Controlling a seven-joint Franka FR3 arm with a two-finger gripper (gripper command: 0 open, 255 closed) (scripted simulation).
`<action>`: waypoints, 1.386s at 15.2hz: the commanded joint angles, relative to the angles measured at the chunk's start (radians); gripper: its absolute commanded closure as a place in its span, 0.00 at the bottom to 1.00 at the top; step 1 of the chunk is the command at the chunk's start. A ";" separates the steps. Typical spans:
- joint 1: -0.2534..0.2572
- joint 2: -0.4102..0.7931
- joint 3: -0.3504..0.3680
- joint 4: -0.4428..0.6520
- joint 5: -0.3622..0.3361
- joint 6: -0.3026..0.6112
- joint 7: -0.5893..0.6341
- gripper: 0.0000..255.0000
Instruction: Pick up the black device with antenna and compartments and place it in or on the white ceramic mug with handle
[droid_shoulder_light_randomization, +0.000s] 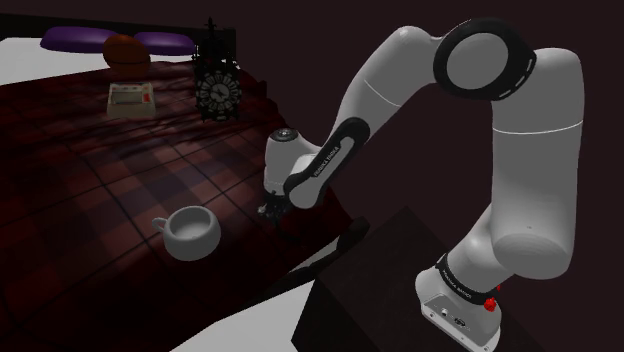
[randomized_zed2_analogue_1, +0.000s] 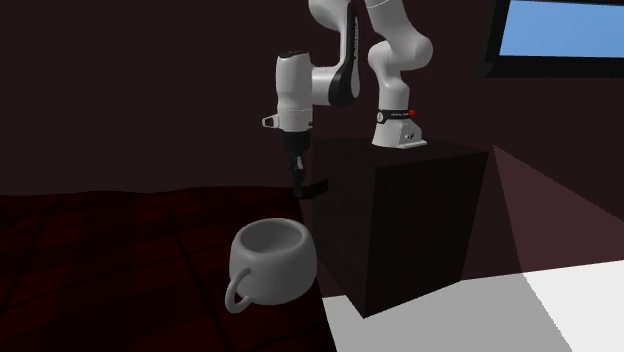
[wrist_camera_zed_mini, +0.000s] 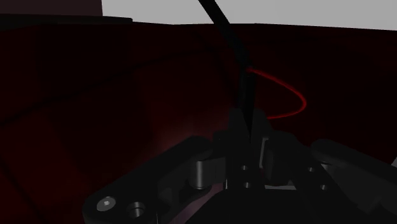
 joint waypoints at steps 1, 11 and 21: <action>-0.010 -0.028 0.012 -0.010 0.010 -0.019 -0.008 1.00; -0.051 -0.160 0.065 -0.041 0.067 -0.119 -0.050 1.00; -0.080 -0.274 0.105 -0.050 0.129 -0.220 -0.094 1.00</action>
